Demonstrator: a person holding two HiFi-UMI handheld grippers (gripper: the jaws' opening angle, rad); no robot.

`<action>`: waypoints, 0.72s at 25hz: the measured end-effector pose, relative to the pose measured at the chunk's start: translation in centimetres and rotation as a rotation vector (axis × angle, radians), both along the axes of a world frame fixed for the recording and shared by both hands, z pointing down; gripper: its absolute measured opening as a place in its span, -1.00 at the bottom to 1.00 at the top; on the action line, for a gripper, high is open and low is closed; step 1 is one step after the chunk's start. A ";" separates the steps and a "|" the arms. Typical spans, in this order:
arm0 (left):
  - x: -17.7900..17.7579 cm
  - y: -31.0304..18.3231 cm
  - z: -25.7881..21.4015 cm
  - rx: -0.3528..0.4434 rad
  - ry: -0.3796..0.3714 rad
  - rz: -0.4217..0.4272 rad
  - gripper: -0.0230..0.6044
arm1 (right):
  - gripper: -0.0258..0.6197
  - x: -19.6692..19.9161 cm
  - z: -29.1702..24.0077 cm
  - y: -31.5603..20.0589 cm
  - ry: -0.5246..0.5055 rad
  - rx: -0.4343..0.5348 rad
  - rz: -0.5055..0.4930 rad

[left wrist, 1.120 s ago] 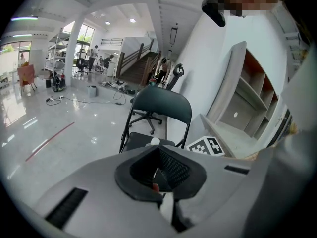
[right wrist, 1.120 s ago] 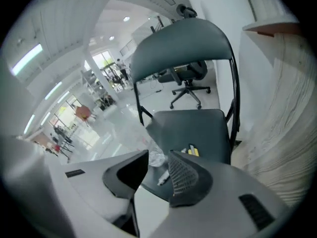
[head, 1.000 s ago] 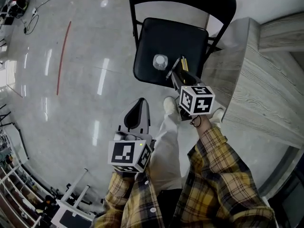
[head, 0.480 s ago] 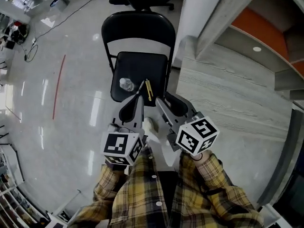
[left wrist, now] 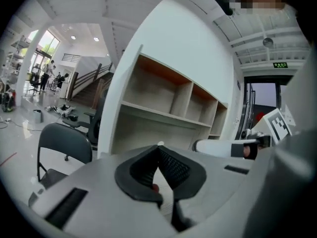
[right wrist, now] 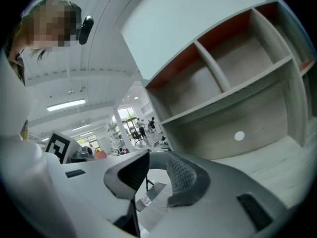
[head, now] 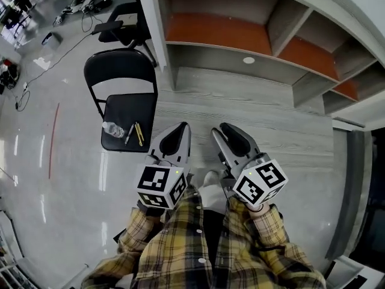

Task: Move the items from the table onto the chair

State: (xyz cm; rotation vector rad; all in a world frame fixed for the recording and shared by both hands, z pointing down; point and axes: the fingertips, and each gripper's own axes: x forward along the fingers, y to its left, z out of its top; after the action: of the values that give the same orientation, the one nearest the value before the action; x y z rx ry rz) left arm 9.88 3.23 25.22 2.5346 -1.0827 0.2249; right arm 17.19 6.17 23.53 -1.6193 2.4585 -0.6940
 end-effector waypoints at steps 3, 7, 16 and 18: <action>4.9 2.3 -0.8 -0.003 0.018 0.039 -0.91 | -0.64 5.2 -0.3 2.4 0.067 0.010 0.048; 9.0 4.3 -1.5 -0.014 0.011 0.120 -0.91 | -0.76 10.2 -0.5 5.0 0.130 0.009 0.119; 13.3 4.8 -3.0 0.024 -0.023 0.256 -0.91 | -0.86 15.4 -2.0 7.4 0.346 0.009 0.266; 14.0 4.8 -3.0 0.024 -0.019 0.274 -0.91 | -0.86 16.1 -2.1 7.4 0.341 0.006 0.288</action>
State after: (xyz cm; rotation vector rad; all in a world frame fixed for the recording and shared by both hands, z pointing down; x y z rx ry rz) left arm 23.90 8.00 22.24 2.7027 -0.7457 0.3105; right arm 33.31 13.58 21.40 -2.1871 2.3483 -0.3954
